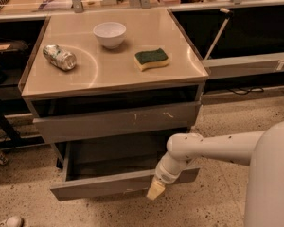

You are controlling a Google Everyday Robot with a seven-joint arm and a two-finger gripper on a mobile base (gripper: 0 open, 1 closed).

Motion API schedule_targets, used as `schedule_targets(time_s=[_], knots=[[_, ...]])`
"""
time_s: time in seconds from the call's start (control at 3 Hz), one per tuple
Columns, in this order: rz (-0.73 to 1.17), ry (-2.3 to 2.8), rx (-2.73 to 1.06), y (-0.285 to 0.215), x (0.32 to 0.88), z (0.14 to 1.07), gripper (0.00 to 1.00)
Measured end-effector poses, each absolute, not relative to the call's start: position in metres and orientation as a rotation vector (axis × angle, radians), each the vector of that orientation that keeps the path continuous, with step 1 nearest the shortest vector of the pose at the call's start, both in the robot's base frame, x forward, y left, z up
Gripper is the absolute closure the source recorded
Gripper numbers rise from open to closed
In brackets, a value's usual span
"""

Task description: Close middle drawer

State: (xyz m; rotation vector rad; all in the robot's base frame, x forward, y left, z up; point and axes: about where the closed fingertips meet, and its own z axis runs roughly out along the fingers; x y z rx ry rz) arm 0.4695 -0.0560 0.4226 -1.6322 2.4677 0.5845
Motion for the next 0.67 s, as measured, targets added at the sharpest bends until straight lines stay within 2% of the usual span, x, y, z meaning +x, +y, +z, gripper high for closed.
schedule_targets(time_s=[0.33, 0.67], knots=[[0.585, 2.468, -1.632, -0.0560, 0.4694, 0.4226, 0.00], [0.585, 2.468, -1.632, -0.0560, 0.4694, 0.4226, 0.00]])
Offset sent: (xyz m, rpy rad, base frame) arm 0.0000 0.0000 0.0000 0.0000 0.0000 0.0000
